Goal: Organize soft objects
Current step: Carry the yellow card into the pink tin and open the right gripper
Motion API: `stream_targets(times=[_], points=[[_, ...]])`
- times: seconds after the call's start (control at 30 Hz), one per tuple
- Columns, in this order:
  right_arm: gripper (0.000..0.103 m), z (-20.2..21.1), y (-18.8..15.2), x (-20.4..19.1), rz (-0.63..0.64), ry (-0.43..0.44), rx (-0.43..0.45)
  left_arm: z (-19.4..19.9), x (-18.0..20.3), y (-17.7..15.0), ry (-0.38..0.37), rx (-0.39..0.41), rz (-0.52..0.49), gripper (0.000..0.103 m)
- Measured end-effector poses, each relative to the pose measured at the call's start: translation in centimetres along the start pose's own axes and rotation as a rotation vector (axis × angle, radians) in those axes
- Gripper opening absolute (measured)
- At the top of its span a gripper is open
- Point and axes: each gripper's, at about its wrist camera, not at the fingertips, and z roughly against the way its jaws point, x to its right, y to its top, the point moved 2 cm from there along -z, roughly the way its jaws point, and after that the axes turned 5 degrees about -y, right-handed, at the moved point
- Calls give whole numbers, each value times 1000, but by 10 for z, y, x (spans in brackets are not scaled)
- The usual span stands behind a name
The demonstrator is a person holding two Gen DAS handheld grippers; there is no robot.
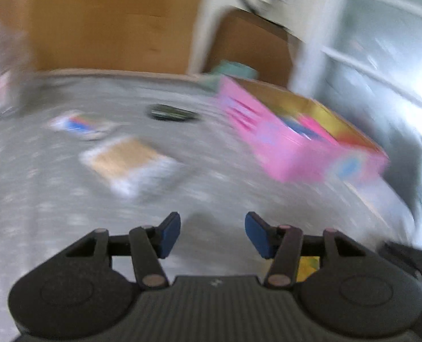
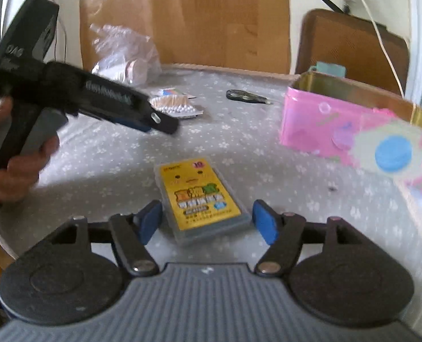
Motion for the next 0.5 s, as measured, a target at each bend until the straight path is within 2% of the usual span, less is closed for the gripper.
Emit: stream_targets(times=[0.07,0.13,0.17,0.23,0.3,0.37,0.43,0.5], points=[[73,1,-2,0,27,11,13,-10,25,-3,-8,-63,-69,52],[73,3,-6,2,33,31,27,-18,35,-5,9,-132,-76,53],[73,4,-8,5,29,42,36,-17,38,-6,8,-133,-76,54],[63,5,-10,9,29,54,55,-17,40,-8,-20,-156,-56,55],[63,7,-11,12,19,66,66,-16,41,-10,-33,-163,-41,53],[63,7,-11,19,5,78,83,-16,48,-12,-77,-180,-30,51],[63,10,-11,24,-5,66,106,-18,54,-10,-45,-176,-57,52],[63,14,-4,27,-5,33,165,-19,57,1,-54,-164,-54,50]])
